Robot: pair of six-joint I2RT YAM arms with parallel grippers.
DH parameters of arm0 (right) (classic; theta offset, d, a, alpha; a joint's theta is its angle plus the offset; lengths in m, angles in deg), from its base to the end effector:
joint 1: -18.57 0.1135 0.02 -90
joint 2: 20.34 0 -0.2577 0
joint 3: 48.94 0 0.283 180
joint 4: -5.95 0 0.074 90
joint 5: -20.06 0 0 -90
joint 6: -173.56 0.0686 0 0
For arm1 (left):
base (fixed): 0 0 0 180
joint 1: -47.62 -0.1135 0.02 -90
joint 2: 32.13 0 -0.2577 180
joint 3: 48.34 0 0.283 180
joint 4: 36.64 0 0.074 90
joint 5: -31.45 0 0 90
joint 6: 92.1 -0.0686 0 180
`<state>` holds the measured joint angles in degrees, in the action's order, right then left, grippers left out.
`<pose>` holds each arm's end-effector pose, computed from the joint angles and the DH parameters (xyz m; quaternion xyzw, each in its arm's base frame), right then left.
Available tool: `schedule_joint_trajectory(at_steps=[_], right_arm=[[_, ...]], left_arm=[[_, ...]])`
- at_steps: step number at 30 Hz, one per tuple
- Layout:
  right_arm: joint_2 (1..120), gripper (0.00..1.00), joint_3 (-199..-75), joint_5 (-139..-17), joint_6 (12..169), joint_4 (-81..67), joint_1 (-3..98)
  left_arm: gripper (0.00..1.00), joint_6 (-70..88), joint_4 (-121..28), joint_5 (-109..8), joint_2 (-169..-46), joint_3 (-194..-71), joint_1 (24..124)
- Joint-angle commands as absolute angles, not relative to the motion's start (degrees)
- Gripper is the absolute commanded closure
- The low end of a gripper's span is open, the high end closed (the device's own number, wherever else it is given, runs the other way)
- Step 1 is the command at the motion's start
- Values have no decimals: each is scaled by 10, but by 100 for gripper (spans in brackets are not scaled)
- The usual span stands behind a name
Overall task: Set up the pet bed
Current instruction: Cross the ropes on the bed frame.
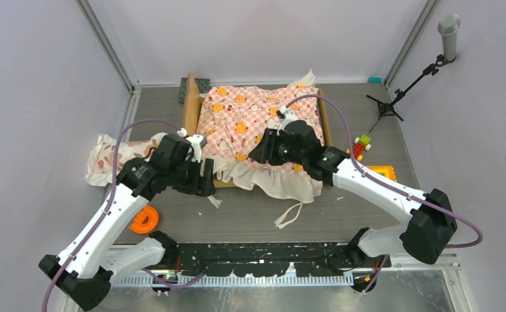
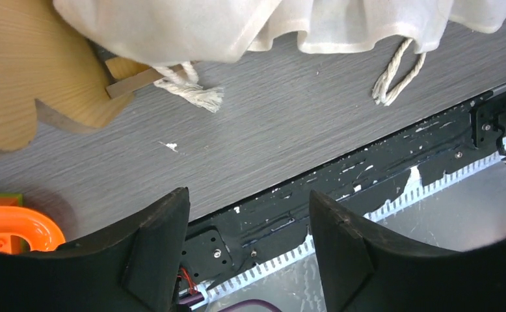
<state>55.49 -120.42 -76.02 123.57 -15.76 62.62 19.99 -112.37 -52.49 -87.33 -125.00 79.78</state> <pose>0.2586 0.2603 0.2794 -0.0579 0.8456 0.3874 0.3626 0.1818 -0.1229 0.3132 0.0996 0.9454 -0.1845 0.2497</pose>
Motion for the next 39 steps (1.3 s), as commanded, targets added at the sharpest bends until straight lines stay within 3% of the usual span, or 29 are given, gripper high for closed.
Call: schedule_joint_trajectory(at_steps=[1, 15, 23, 39], right_arm=[[531, 52, -1202, -739, 1225, -162, 638], [601, 62, -1203, -676, 1172, -83, 804], [711, 55, -1229, -644, 1168, 27, 824], [785, 61, -1278, -608, 1122, 52, 835]], left_arm=[[31, 195, -1149, -541, -847, -1276, 796], [39, 204, -1142, -627, -770, -1330, 796], [40, 203, -1146, -628, -758, -1314, 796], [41, 201, -1142, -625, -746, -1297, 796]])
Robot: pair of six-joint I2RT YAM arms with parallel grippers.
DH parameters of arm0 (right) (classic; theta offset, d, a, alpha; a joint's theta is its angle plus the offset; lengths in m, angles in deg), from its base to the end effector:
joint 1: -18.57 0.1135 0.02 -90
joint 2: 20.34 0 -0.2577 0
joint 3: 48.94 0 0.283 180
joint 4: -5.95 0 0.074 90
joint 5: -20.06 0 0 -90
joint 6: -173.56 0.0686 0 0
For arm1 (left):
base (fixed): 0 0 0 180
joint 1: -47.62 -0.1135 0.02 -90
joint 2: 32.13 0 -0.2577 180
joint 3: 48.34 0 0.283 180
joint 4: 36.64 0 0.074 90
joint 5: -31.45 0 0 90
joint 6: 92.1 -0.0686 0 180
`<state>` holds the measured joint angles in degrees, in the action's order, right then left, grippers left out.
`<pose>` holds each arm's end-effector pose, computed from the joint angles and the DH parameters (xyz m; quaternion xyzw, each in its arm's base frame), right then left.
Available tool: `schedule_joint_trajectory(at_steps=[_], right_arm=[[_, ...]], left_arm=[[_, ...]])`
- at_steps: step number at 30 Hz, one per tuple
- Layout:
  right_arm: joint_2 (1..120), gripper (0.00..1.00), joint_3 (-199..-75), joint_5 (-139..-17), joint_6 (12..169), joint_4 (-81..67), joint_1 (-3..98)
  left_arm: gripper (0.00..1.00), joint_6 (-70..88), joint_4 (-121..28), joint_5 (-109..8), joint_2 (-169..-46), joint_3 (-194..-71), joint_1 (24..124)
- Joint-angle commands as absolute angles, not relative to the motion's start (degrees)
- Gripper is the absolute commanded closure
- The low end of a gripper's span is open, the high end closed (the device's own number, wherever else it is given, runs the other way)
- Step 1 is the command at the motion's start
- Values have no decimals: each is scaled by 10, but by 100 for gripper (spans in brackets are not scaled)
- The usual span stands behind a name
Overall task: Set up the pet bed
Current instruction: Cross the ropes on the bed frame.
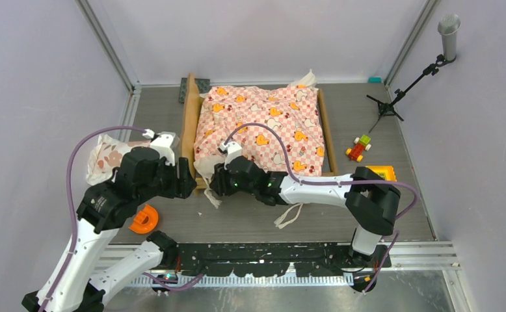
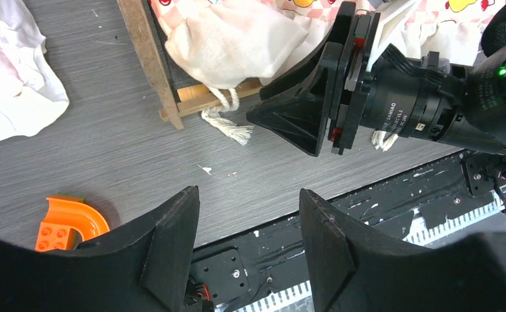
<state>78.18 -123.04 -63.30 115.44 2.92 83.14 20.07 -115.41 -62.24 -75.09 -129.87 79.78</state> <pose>0.1970 0.3958 0.1858 -0.2113 0.8272 0.3535 0.3822 0.1391 -0.0822 0.3736 0.0654 0.9043 -0.1661 0.3877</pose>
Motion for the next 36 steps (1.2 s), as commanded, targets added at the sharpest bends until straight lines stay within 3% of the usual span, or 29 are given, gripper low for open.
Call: schedule_joint_trajectory(at_steps=[1, 9, 36], right_arm=[[788, 63, -1285, -610, 1118, 47, 836], [826, 68, -1339, -601, 1085, 3, 836], [877, 69, -1369, -606, 1087, -10, 824]], left_arm=[[41, 202, -1142, -625, -745, -1296, 796], [41, 199, -1144, -626, -741, -1294, 796], [40, 196, -1150, -634, -736, -1286, 796]])
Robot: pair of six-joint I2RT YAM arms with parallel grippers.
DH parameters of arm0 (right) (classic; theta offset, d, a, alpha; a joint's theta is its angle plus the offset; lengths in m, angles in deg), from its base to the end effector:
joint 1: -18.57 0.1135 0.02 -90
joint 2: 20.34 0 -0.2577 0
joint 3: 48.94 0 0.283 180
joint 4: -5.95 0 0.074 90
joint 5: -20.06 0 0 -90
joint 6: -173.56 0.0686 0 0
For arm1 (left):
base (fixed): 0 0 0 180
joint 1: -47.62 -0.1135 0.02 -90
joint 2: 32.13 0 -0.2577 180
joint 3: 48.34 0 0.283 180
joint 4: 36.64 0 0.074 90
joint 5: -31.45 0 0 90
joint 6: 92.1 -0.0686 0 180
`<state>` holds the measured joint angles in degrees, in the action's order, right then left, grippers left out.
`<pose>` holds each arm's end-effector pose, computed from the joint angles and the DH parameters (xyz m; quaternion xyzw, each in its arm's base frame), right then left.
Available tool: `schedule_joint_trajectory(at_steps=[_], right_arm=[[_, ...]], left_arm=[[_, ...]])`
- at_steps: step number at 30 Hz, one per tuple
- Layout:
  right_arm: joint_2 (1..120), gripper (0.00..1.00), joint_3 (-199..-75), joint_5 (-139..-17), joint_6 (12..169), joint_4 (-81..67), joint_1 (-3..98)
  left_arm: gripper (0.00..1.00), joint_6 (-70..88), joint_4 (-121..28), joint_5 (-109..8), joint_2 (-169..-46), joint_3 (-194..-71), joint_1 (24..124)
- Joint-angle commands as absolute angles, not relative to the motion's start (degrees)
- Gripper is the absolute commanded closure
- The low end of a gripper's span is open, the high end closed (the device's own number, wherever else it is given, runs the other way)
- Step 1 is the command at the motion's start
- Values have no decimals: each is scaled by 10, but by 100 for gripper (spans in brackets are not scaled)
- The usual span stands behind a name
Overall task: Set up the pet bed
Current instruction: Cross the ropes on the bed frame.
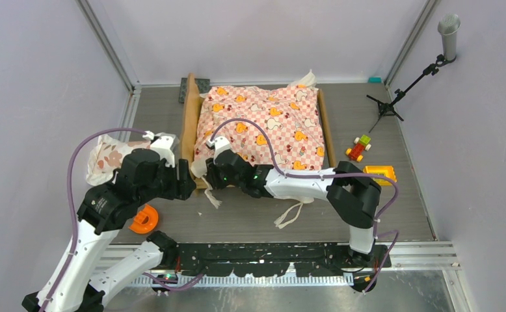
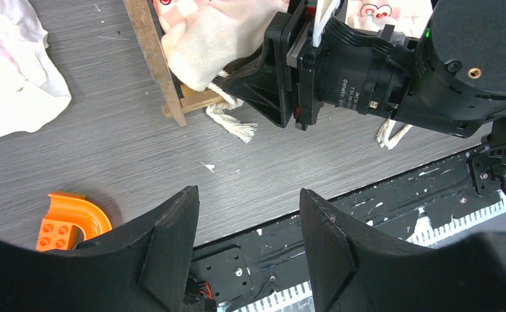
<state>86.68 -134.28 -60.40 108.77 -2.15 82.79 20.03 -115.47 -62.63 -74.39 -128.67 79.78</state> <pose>0.2196 0.4285 0.1850 -0.2485 0.8265 0.3006 0.4059 0.1380 -0.0810 0.3683 0.0646 0.9063 -0.1612 0.3852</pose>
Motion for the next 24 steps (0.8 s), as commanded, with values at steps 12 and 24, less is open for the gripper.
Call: schedule_joint_trajectory(at_steps=[12, 24], right_arm=[[857, 92, -1374, -607, 1077, -24, 821], [847, 93, -1443, -595, 1027, -101, 817]], left_arm=[[40, 192, -1152, -645, -734, -1285, 796], [40, 188, -1152, -649, -729, -1279, 796]])
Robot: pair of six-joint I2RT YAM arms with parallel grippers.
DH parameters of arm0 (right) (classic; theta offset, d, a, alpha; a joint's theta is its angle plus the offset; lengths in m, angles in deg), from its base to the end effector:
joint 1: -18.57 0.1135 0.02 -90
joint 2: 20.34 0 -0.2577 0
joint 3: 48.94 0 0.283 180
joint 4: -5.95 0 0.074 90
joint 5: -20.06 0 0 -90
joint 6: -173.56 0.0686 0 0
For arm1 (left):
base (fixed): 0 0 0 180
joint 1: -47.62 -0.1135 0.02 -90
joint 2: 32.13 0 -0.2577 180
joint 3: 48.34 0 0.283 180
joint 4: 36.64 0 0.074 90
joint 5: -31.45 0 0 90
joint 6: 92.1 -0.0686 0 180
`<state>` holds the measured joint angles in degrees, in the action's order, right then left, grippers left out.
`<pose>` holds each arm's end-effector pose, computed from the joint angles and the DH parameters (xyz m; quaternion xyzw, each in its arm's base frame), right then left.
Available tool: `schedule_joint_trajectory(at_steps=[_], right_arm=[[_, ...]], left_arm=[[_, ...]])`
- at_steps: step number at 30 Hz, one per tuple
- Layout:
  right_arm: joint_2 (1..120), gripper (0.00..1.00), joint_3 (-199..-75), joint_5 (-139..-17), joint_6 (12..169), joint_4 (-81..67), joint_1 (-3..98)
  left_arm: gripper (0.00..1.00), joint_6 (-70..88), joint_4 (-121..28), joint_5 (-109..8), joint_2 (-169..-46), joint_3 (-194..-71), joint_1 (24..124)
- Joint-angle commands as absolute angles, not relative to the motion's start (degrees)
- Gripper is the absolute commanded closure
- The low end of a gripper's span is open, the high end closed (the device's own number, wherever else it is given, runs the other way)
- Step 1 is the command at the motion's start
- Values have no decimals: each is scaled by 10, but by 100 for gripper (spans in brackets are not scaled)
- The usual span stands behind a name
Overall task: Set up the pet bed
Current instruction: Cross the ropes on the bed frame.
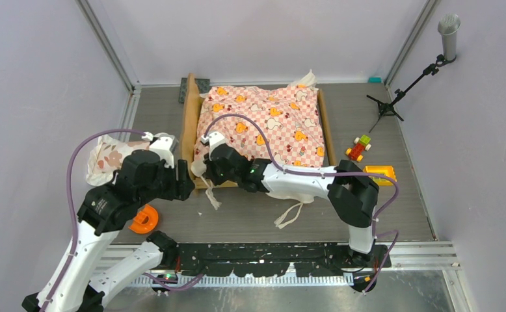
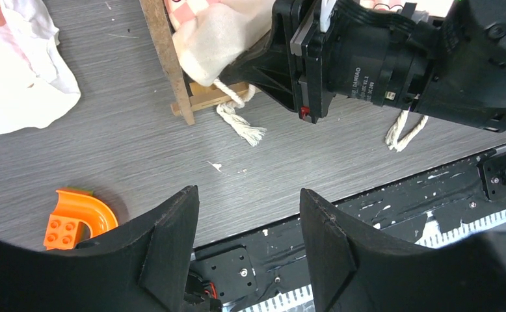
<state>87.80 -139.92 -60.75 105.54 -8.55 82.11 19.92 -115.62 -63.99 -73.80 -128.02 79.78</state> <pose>0.2287 0.4349 0.2005 -0.2723 0.8276 0.2785 0.4042 0.1371 -0.0786 0.3658 0.0607 0.9070 -0.1503 0.3887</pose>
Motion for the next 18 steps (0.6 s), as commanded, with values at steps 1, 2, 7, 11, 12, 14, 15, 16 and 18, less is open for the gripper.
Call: schedule_joint_trajectory(at_steps=[1, 2, 7, 11, 12, 14, 15, 16, 18], right_arm=[[847, 93, -1449, -595, 1024, -106, 818], [848, 93, -1457, -594, 1019, -110, 818], [860, 93, -1502, -589, 993, -138, 816], [875, 93, -1533, -574, 963, -162, 815], [878, 93, -1539, -570, 956, -165, 816], [884, 93, -1553, -565, 942, -173, 816], [887, 93, -1560, -562, 935, -176, 816], [889, 93, -1567, -559, 928, -179, 816], [896, 93, -1577, -558, 923, -187, 815]], left_arm=[[40, 187, -1153, -650, -729, -1279, 796], [40, 187, -1153, -652, -728, -1279, 796], [40, 185, -1154, -653, -728, -1280, 796], [40, 183, -1155, -654, -728, -1279, 796], [40, 182, -1156, -654, -728, -1279, 796], [40, 182, -1157, -656, -726, -1277, 796], [40, 182, -1157, -656, -726, -1276, 796], [40, 182, -1157, -656, -726, -1276, 796], [40, 182, -1157, -657, -726, -1276, 796]])
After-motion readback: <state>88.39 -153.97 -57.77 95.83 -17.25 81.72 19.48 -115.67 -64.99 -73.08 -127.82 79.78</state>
